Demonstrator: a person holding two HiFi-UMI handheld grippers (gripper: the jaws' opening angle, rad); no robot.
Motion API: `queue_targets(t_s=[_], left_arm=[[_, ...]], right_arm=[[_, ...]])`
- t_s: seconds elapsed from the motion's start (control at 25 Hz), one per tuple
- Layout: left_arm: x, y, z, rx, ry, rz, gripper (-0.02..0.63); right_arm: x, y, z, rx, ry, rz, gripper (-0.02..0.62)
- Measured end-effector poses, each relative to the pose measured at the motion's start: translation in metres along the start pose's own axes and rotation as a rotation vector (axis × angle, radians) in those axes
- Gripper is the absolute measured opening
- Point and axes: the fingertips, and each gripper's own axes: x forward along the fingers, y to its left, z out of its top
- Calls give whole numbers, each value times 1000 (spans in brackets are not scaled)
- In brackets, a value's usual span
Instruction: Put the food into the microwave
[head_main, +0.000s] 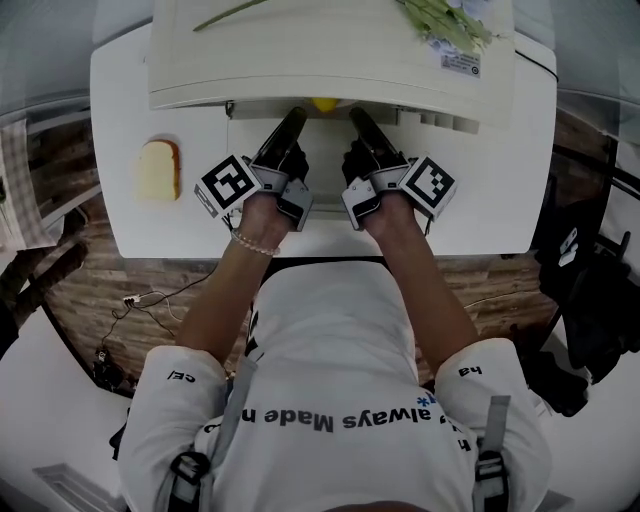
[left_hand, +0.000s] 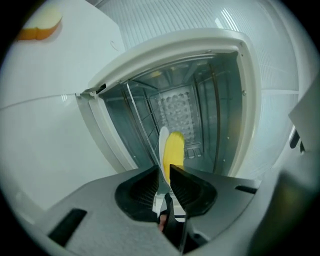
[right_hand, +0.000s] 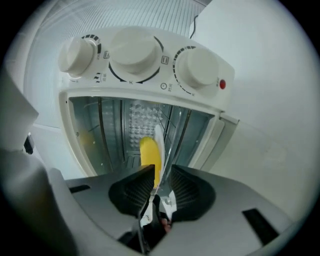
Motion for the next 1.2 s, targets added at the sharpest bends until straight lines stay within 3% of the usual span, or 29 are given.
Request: queue_targets(t_s=[0.16, 0.4, 0.76, 1.2], left_arm=[[-18, -12, -7, 42, 9, -17, 49], [-50, -38, -16, 166, 23, -33, 20], [-92, -111, -34, 459, 26, -122, 12], [-130, -195, -43, 756, -28, -205, 12]], right_arm=[[-22, 8, -3, -85, 26, 0, 74], [-53, 49, -8, -326, 68, 45, 52], [-95, 113, -22, -607, 90, 151, 31], [-145, 201, -41, -1041, 40, 223, 26]])
